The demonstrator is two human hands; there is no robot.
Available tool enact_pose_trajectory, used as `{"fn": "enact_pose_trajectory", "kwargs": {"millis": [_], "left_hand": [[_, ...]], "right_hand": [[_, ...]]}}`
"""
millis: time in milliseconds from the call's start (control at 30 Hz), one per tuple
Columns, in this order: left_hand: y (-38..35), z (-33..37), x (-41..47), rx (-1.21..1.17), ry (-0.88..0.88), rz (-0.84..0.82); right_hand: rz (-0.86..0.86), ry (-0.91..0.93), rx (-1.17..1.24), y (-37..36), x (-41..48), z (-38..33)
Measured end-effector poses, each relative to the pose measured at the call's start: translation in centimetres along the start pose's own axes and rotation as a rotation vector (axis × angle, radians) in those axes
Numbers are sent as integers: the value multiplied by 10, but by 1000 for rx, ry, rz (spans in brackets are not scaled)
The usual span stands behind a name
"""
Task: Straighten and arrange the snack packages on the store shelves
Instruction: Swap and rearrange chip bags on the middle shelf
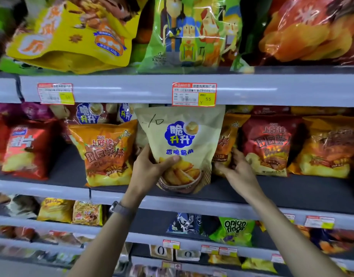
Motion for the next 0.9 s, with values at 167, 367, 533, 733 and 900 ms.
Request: {"fn": "enact_pose_trajectory", "kwargs": {"millis": [167, 367, 533, 733, 900], "left_hand": [[19, 10, -17, 10, -46, 120], [63, 18, -47, -45, -134, 272], [102, -6, -77, -61, -73, 308], [154, -31, -117, -84, 12, 458], [189, -46, -139, -89, 65, 543]], "right_hand": [[177, 153, 7, -6, -20, -18], [297, 429, -46, -33, -45, -28], [117, 429, 32, -82, -53, -39], [-317, 192, 152, -176, -38, -50], [-369, 100, 176, -235, -17, -57]]}}
Point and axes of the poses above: each hand's wrist, its own x-axis towards the middle knuckle, its own y-axis out of the back of the hand, z = x × y, the point moved 4 cm from there along x, towards the middle knuckle, and after that the axes turned 13 degrees about x, right-handed, at the moved point
